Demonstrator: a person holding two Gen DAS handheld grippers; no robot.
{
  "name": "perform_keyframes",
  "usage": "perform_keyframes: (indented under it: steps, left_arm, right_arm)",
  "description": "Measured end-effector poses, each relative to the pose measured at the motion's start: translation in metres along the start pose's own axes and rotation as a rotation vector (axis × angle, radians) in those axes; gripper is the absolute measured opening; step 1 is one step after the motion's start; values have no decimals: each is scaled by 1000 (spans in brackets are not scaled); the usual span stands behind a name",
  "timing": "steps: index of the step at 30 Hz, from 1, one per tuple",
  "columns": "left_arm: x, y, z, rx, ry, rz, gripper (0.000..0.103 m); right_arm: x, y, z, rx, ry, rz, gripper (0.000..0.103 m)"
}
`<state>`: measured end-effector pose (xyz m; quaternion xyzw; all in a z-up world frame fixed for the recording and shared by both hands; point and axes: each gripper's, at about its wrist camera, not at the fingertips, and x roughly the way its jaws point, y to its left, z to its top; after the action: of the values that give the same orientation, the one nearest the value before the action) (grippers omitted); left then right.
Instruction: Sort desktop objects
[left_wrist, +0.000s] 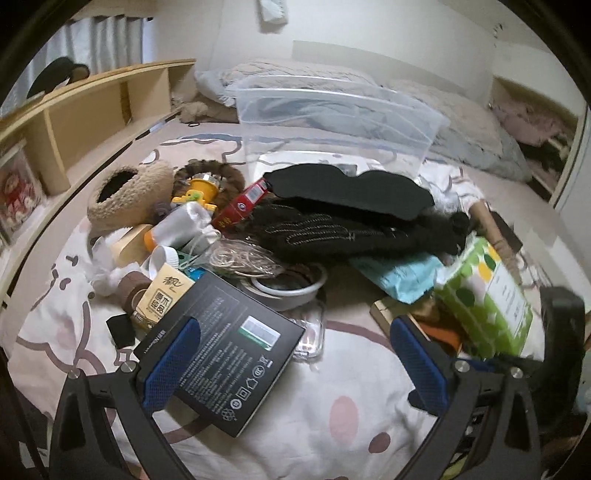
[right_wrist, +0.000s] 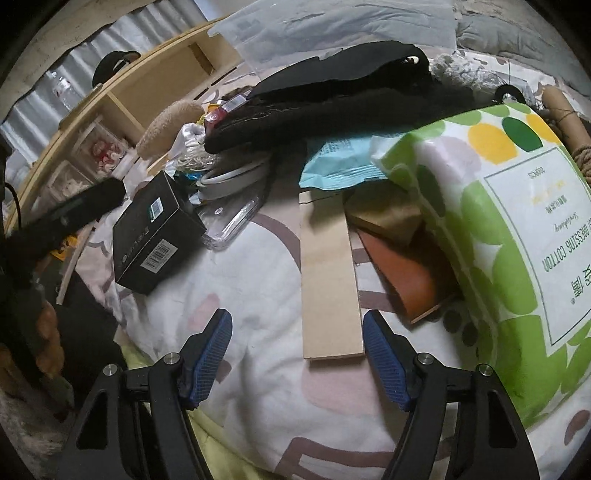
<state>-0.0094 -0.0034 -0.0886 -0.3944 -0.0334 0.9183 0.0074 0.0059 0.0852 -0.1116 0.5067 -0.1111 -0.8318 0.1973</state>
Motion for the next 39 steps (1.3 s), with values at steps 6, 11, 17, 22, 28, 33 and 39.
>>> perform_keyframes:
  steps: [6,11,17,22,28,33,39]
  left_arm:
    - [0,1,0,2,-7,-1,103]
    - [-2,-2,0,26,-25,8,103]
    - [-2,-6,-1,37,-36,-7,103]
    - [2,-16,-6,59,-34,-41,103]
    - [11,-38,-14,117,-22,-74,103]
    - [16,-55,-24,166,1,-101,103]
    - [24,-64,-30,177,39,-129,103]
  right_arm:
    - [7,22,0,-54,10,81,75]
    - [3,34,0,-108,19,90,74]
    - [-52,8,13,-105,-141,-5,75]
    - [-88,-29,31,-51,-249,-106,89]
    - [-95,-65,44,-86,-229,-222,91]
    - [-79,-82,42,-103,-145,-231,91]
    - [-63,-95,35,-84,-77,-217,92]
